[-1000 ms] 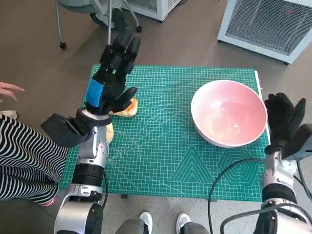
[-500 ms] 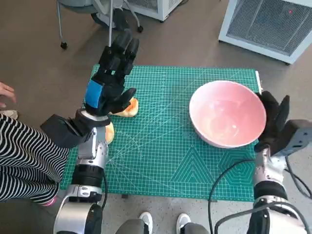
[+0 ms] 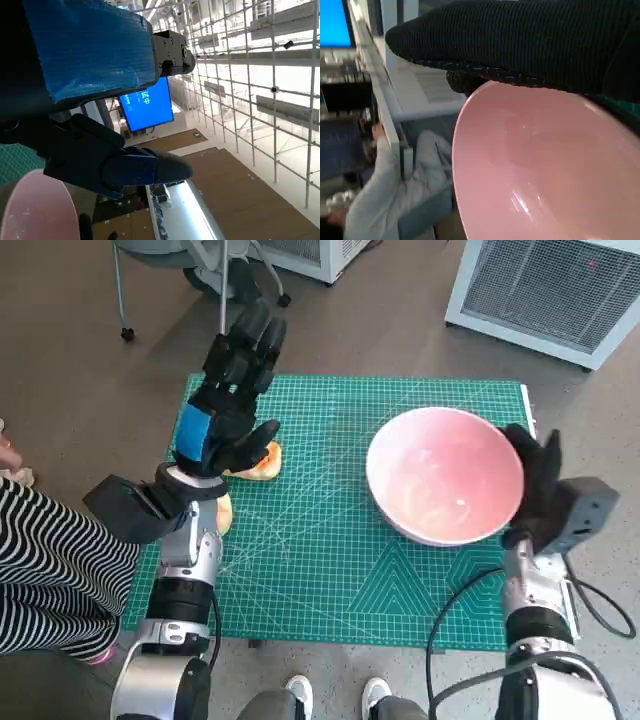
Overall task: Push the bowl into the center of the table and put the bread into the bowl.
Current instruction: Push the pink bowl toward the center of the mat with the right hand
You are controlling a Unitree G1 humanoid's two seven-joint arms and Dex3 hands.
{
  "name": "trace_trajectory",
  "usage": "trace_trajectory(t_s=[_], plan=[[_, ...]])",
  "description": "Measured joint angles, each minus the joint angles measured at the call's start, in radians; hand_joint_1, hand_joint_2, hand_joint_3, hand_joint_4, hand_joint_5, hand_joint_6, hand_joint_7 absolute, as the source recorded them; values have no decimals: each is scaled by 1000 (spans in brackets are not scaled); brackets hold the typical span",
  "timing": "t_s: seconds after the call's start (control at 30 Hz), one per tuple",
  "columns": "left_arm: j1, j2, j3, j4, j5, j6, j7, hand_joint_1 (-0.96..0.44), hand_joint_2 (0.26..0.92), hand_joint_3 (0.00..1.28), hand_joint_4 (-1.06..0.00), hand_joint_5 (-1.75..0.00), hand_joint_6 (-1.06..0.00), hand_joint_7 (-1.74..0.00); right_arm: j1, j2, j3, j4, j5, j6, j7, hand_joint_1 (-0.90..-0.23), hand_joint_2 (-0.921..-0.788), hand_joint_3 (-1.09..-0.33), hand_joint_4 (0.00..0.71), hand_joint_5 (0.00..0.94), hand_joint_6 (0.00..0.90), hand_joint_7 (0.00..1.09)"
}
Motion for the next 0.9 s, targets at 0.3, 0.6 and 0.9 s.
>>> trace_trajectory(t_s=[0.3,0.6,0.9], plan=[[1,1,0,0,0,0,1,-718,921,340,-34,0,-1,-319,-21,39,15,-5,-15,-3,26,-668,-921,-842,102,4,72,233],[4,2,0,0,0,0,1,-719,921,338,-34,-1,-1,-319,-39,80,25,-6,-17,-5,34,-645,-921,-850,91,1,68,225],[6,2,1,0,0,0,1,-715,921,338,-34,0,-2,-318,-50,99,29,-9,-18,-5,34,-624,-921,-858,97,3,65,215]])
